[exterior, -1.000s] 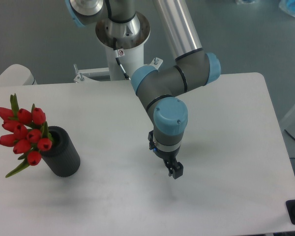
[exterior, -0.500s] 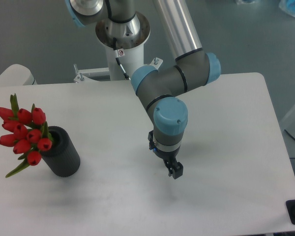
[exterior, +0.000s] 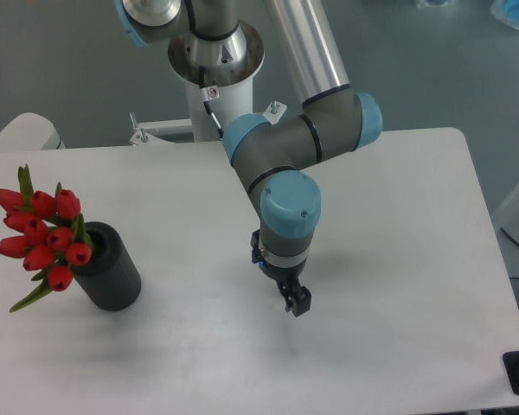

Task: Pick up the flowers from the vase
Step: 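Move the open gripper toward the red tulips in the black vase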

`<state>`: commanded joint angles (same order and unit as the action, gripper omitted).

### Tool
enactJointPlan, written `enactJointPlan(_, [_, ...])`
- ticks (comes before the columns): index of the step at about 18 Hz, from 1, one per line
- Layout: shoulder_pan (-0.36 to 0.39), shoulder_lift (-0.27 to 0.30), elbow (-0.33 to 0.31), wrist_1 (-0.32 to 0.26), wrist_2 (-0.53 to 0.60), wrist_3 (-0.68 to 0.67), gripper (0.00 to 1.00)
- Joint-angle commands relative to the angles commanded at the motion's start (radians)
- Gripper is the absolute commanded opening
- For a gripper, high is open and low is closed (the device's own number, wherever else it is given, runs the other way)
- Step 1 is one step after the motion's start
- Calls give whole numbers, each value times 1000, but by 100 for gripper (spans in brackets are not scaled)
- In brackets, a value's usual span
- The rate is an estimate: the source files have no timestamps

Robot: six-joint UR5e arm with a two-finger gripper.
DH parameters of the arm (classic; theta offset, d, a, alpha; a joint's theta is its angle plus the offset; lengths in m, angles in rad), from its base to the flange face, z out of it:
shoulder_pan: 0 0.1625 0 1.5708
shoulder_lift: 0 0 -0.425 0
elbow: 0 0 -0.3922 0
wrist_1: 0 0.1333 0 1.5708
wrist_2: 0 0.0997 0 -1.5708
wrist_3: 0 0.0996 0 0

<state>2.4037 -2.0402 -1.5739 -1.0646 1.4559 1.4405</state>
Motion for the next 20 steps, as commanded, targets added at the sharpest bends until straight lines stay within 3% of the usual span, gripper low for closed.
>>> enactJointPlan(6, [9,57,-9,-15,-166,-18,100])
enactJointPlan(12, [14,152,-87,-12,-278,-23,100])
enactJointPlan(16, [15,166,-92,-15,-416,-26,100])
enactJointPlan(20, [20,230,-164,-14,-515,-31,100])
